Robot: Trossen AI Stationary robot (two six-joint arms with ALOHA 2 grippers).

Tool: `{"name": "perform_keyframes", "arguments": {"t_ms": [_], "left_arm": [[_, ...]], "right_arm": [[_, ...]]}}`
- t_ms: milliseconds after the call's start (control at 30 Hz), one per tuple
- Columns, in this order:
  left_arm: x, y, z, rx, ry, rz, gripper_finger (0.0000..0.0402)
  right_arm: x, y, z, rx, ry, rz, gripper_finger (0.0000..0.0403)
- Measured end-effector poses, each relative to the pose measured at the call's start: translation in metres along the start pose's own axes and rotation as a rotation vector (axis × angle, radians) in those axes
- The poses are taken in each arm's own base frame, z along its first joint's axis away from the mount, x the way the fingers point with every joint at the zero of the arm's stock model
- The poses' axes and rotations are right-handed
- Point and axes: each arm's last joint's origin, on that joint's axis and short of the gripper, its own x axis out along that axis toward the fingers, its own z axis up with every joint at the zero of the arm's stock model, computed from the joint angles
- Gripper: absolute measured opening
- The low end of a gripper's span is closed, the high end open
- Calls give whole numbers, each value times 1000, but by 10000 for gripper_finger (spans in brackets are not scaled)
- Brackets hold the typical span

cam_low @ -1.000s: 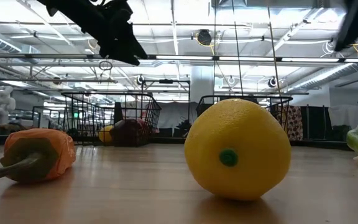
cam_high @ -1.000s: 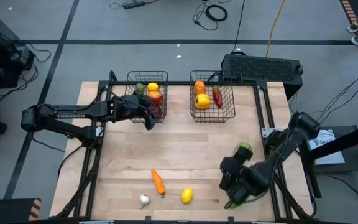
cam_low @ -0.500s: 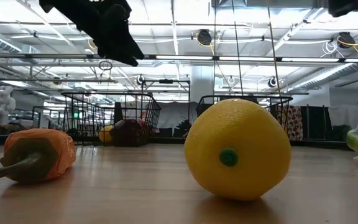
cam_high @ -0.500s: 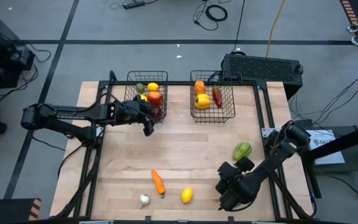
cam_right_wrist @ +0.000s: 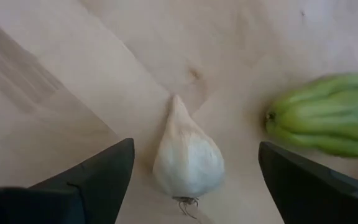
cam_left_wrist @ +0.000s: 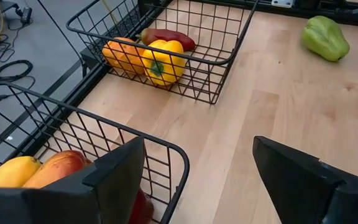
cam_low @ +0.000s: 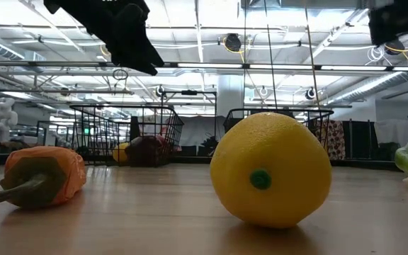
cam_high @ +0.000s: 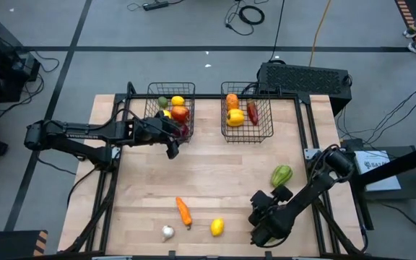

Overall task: Sort produce into baskets
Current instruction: Put the right white garlic into the right mesh basket

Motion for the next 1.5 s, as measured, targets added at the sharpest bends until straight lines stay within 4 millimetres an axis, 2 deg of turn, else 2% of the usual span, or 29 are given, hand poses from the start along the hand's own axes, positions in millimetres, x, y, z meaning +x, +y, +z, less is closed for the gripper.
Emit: {"name": "perform_keyframes", "arguments": {"t_ms": [233,433,567,833,967,1267,1500], "left_arm": [[0,0,0,3,-1,0,306],[0,0,0,3,-1,1,306],[0,0,0,4,-1,1,306],[0,0,0,5,-3,1,306],[0,0,0,5,-2,1,306],[0,0,0,6,-1,1,306],[0,0,0,5,-1,1,306]], "right_arm": [[34,-7,-14,13,75,-30,329],[41,-7,-17,12,73,5,326],[37,-8,-15,14,76,29,307],[28,-15,-13,19,88,45,229],[28,-15,-13,17,84,46,203],[24,-13,-11,7,78,64,196],[-1,-5,2,-44,-11,124,196]]}}
